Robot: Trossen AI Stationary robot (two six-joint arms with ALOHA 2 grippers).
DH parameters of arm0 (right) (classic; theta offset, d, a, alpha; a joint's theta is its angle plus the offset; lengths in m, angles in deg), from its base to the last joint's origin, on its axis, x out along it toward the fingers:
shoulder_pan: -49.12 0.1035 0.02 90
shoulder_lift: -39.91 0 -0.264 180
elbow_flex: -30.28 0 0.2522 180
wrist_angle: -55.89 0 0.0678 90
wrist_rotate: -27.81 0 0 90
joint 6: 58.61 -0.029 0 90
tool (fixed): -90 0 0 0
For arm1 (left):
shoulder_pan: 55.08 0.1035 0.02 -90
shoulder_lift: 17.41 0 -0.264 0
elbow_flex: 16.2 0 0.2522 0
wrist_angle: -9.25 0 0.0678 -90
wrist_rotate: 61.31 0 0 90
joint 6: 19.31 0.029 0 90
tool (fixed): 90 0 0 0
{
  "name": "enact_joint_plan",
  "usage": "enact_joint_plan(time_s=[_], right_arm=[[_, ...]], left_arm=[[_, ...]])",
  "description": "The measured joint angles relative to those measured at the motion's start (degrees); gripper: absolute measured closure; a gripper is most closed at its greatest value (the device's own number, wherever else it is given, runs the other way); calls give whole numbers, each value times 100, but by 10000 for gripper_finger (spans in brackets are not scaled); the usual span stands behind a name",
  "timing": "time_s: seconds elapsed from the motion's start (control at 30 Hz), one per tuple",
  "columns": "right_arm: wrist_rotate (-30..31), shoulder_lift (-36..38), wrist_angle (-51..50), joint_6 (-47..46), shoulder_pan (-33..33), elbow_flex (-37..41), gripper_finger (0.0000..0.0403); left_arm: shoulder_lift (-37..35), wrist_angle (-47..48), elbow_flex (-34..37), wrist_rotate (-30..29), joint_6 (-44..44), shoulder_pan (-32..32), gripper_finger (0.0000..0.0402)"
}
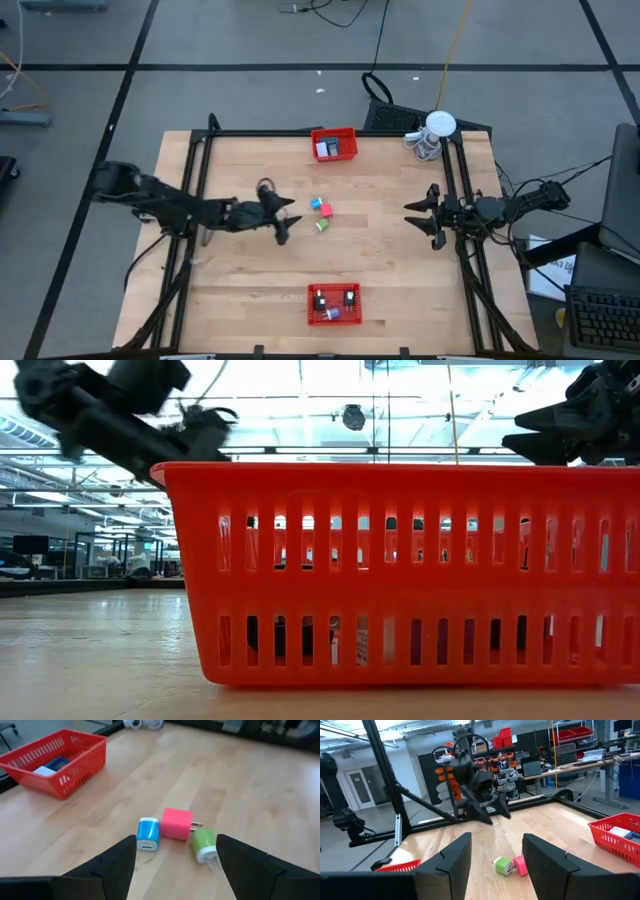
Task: Pick & Place Office items
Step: Put the blue charger adapter into the bottom orange bin
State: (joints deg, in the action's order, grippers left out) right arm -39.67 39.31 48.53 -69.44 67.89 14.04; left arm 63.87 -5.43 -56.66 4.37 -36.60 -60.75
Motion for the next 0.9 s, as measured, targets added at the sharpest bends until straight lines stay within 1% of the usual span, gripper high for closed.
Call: enact_joint_plan(time_s=[0.2, 0.37, 0.43, 0.63, 0.9], right_arm=[[-2, 0, 12, 0, 0, 0, 238], [-4, 0, 19, -1, 0, 0, 238], [-7, -2, 17, 0, 0, 0, 238], [-8, -2, 19, -1, 0, 0, 238], [-12, -2, 15, -2, 2, 0, 238]], left_arm=[[1226, -6, -747, -20, 579, 219, 128], [1958, -17, -1237, -24, 1155, 392, 128], [2188, -7, -1372, -25, 1246, 469, 128], [2580, -6, -1562, -25, 1109, 705, 128], [2641, 25, -1569, 249, 902, 973, 128]])
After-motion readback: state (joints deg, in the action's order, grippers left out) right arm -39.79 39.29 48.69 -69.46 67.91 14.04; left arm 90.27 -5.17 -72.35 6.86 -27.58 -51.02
